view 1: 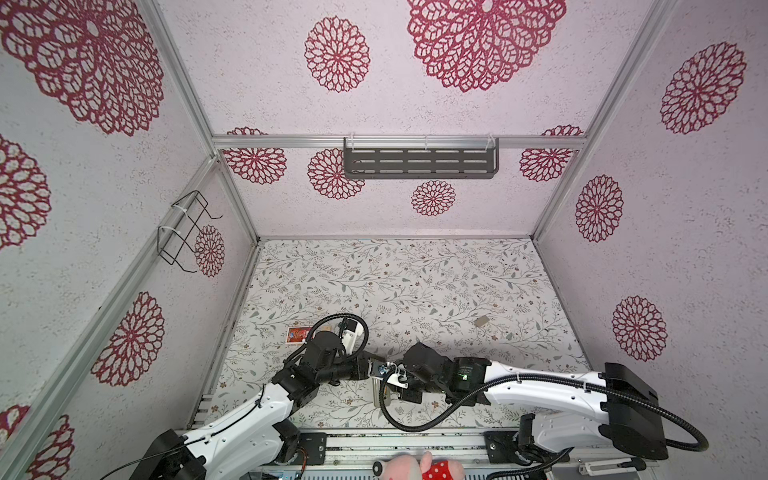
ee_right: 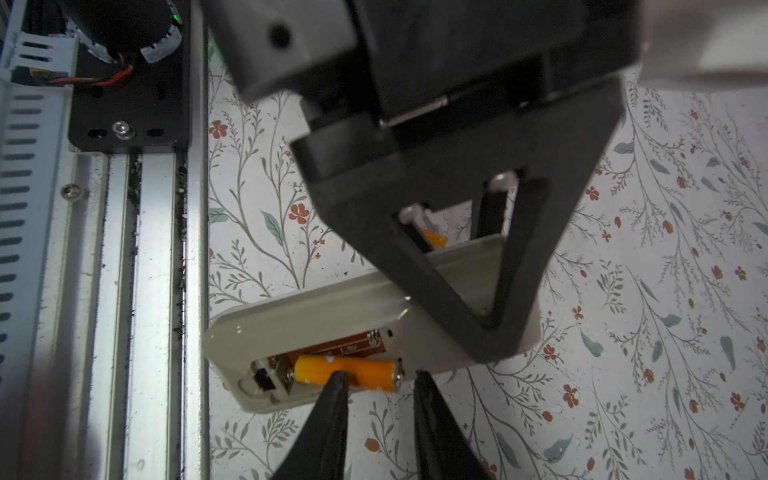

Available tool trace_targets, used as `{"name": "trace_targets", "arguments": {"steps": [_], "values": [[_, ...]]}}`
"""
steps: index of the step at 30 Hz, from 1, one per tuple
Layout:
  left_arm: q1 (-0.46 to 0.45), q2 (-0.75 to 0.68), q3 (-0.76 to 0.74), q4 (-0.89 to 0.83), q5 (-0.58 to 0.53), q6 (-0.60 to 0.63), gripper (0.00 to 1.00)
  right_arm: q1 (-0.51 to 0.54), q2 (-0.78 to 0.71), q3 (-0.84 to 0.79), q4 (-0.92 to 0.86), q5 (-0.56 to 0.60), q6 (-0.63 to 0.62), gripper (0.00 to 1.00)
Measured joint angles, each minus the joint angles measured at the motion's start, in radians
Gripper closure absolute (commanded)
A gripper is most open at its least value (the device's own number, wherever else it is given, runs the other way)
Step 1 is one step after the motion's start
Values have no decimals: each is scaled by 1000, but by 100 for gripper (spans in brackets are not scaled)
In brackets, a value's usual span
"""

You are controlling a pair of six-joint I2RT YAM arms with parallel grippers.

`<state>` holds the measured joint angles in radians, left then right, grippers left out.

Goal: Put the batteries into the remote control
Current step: 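Open the right gripper to release the battery into the compartment, then press the battery down into the compartment with the right gripper fingers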

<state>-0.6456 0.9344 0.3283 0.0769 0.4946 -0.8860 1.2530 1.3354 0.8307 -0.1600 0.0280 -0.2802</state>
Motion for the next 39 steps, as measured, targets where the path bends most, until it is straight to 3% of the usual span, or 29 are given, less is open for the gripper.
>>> {"name": "trace_targets", "arguments": {"steps": [39], "values": [[-5, 2, 0, -53, -5, 4, 100, 41, 60, 30, -21, 19, -16, 79]]}}
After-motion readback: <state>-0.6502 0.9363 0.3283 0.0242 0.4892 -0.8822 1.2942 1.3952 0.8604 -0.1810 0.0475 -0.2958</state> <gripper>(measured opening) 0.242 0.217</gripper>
